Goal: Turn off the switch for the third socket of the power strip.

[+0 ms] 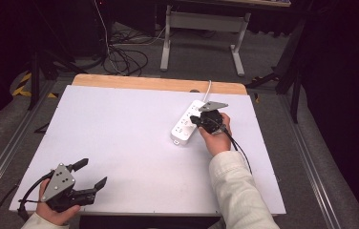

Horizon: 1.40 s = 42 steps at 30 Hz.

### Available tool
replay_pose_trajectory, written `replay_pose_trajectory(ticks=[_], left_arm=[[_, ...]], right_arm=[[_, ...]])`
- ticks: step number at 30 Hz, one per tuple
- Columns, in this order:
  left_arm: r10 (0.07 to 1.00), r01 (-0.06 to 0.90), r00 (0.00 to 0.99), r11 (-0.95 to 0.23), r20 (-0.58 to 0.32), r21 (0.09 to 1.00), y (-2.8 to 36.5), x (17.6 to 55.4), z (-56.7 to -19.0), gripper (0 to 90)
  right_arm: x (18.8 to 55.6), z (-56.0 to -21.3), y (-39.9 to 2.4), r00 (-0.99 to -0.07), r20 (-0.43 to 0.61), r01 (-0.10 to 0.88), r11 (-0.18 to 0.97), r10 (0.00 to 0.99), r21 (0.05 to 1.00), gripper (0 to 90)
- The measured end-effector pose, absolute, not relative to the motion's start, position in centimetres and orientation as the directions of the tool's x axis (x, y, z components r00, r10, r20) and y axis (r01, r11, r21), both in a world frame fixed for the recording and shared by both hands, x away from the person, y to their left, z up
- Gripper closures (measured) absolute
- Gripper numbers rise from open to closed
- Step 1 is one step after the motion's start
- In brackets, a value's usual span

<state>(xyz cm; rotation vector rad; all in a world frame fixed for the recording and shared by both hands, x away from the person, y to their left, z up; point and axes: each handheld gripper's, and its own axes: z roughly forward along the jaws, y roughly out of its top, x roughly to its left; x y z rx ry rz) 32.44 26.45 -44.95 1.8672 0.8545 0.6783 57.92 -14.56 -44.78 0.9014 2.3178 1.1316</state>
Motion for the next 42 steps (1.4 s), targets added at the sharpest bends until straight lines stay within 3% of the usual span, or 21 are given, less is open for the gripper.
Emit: replay_pose_trajectory(ticks=[32, 42], left_arm=[[0.788, 0.269, 0.607, -0.322, 0.099, 0.908, 26.40, 32.49, -44.95, 17.9], [0.789, 0.269, 0.607, -0.322, 0.100, 0.908, 26.40, 32.51, -44.93, 17.9]], right_arm=[[58.29, -45.79, -14.21, -0.699, -0.039, 0.442, 0.474, 0.714, 0.762, 90.0], [58.19, -45.83, -14.01, -0.698, -0.071, 0.428, 0.496, 0.712, 0.756, 90.0]])
